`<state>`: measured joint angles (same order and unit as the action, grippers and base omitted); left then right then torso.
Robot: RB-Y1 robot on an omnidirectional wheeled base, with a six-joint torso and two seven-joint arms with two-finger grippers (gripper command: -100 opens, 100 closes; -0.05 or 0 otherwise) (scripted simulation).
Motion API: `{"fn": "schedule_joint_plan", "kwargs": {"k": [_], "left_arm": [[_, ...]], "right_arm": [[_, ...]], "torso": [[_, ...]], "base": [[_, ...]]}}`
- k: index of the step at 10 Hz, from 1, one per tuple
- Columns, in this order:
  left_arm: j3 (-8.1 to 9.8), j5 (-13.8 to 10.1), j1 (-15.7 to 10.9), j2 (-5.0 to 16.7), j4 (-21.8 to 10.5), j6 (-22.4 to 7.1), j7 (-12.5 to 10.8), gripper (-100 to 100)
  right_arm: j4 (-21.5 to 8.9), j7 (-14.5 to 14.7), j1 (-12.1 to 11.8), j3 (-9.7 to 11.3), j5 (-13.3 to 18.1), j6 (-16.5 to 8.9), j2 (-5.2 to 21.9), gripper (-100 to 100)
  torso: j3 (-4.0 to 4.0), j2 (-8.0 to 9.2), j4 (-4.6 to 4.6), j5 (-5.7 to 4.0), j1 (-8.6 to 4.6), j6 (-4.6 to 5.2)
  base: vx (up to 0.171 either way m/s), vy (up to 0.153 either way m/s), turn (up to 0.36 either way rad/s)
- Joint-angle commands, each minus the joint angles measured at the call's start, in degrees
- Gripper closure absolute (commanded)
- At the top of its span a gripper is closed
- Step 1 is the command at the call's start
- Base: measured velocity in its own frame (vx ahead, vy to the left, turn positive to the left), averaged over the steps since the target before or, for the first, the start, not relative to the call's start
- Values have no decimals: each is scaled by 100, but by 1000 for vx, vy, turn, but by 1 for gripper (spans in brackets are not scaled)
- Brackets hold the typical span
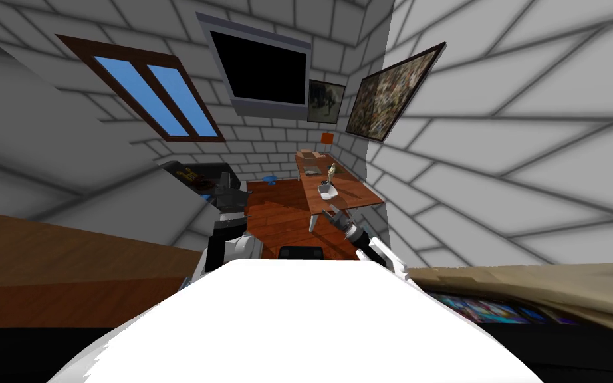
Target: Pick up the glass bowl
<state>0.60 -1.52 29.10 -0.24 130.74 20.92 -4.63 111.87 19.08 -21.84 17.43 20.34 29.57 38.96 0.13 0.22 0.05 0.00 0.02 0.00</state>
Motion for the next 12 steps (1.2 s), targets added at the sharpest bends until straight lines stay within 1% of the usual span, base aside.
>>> {"fn": "schedule_joint_plan", "kwargs": {"k": [1, 2, 3, 4, 5, 6, 7, 8, 9, 11, 12], "left_arm": [[0, 0, 0, 0, 0, 0, 0, 0], [0, 0, 0, 0, 0, 0, 0, 0], [0, 0, 0, 0, 0, 0, 0, 0], [0, 0, 0, 0, 0, 0, 0, 0], [0, 0, 0, 0, 0, 0, 0, 0], [0, 0, 0, 0, 0, 0, 0, 0], [0, 0, 0, 0, 0, 0, 0, 0], [0, 0, 0, 0, 0, 0, 0, 0], [0, 0, 0, 0, 0, 0, 0, 0], [0, 0, 0, 0, 0, 0, 0, 0], [0, 0, 0, 0, 0, 0, 0, 0]], "right_arm": [[-129, 36, 44, 36, 66, 12, 271, -100], [-307, 130, 115, 168, 233, -30, 443, -100], [-307, 130, 115, 168, 233, -30, 588, -100], [-489, 228, 183, 297, 395, -74, 772, -100], [-489, 228, 183, 297, 395, -74, 897, -100], [-675, 329, 249, 422, 549, -121, 1120, -100], [-675, 329, 249, 422, 549, -121, 1197, -100], [-865, 434, 312, 541, 696, -170, 1415, -100], [-865, 434, 312, 541, 696, -170, 1485, -100], [-1193, 654, 431, 760, 963, -277, 1923, -100], [-1256, 654, 431, 760, 963, -277, 2016, -100]], "torso": [[0, 0, 0, 0, 0, 0], [-1, -3, 0, 0, -2, 1], [-3, -5, -1, 0, 1, 0], [-4, -8, -1, 1, 0, 1], [-5, -8, -2, 0, -1, 0], [-5, -11, -2, 0, 0, 0], [-6, -11, -2, 0, 3, -1], [-6, -12, -2, 1, 3, 1], [-7, -14, -2, 1, 4, -1], [-10, -18, -3, 1, 3, 0], [-11, -20, -4, 1, 8, -2]], "base": [[-50, 3, 1], [-48, 12, 7], [-39, 9, 5], [-41, 7, 20], [-32, 6, 15], [-35, 14, 38], [-30, 14, 22], [-23, 19, 59], [-20, 13, 25], [-13, 25, 100], [-4, 26, 51]]}}
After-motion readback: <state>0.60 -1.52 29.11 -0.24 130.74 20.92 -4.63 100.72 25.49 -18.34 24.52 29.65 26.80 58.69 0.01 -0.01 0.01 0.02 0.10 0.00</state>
